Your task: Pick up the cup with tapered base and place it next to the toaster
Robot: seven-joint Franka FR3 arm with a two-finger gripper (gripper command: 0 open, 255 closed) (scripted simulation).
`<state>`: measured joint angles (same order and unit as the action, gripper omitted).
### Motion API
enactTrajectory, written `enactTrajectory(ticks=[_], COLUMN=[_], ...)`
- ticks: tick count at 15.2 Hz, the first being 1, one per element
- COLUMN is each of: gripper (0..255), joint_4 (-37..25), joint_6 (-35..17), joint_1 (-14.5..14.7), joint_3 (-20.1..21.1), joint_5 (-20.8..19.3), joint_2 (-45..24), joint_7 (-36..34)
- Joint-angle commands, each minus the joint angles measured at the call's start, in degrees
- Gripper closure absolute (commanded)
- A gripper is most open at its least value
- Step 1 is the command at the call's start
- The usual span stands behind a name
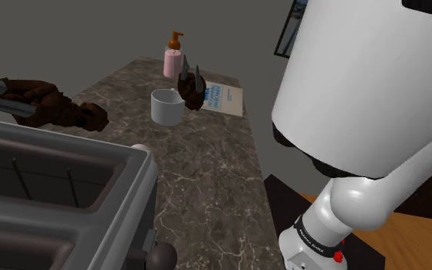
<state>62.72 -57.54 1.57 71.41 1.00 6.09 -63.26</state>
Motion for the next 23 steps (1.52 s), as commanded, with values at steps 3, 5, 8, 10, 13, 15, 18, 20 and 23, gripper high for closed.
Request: enactTrajectory(ticks=[3, 5, 8, 10, 13, 15, 18, 20, 23], gripper=[255, 255, 255, 255, 255, 255, 255, 255, 255], joint_4=[-1.5, 3.0, 8.8, 12.2, 16.9, 19.8, 23.9, 26.5, 30.1], joint_6=[-1.1, -3.8, -6.9, -8.7, -11.3, -12.9, -15.3, -16.9, -19.1], joint_1=[5.0, -1.3, 2.6, 4.1, 5.6, 6.5, 7.6, 8.2, 9.1], joint_3=[5.9, 1.2, -7.3, -10.4, -13.6, -15.1, -16.8, -17.7, -18.6], joint_5=[-7.7, 1.7, 5.9, 7.6, 9.7, 10.7, 11.9, 12.6, 13.5], joint_2=[-7.2, 1.8, 6.7, 9.1, 12.1, 13.8, 15.9, 17.2, 18.8], joint_7=[-9.2, -2.5, 0.8, 2.3, 4.1, 5.0, 6.1, 6.7, 7.4])
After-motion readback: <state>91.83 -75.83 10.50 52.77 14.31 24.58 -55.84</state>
